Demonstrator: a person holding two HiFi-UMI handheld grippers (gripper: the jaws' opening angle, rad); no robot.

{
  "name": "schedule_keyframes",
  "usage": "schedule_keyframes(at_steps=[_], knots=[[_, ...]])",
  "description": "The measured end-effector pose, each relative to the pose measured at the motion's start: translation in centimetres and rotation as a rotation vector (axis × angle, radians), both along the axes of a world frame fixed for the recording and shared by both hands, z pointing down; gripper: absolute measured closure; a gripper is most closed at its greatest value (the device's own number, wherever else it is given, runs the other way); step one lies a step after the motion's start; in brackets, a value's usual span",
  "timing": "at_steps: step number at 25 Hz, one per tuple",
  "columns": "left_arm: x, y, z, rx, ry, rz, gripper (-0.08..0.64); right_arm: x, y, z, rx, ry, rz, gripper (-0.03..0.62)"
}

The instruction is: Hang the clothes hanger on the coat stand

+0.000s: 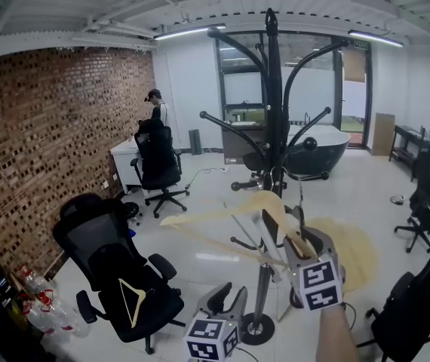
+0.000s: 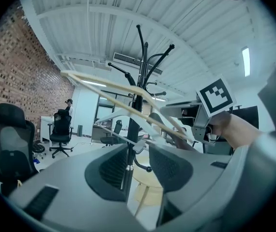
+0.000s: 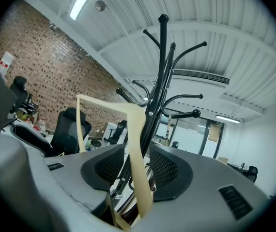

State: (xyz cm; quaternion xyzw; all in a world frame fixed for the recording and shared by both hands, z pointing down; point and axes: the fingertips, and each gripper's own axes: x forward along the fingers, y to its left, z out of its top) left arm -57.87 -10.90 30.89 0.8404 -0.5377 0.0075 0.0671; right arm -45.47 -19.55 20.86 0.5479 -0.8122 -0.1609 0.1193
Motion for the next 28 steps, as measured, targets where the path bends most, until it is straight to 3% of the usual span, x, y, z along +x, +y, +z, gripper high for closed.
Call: schedule_keyframes(at_steps=[9, 18, 28], knots=[[0.5, 0.4, 1.3, 0.030, -0.009, 0.014, 0.410, 0.7, 3.3, 3.4, 0.002, -0.040, 0.017, 0.414], [-3.8, 1.6, 4.6, -0.020, -0.012, 0.011, 0.446, -2.1, 7.4, 9.3, -0.107, -0.217, 0.083, 0.586], [-4.6, 4.2, 6.8, -0.026, -0.041, 0.021, 0.512, -4.8, 11.7, 14.2, -0.179, -0.198, 0.098, 0.592]])
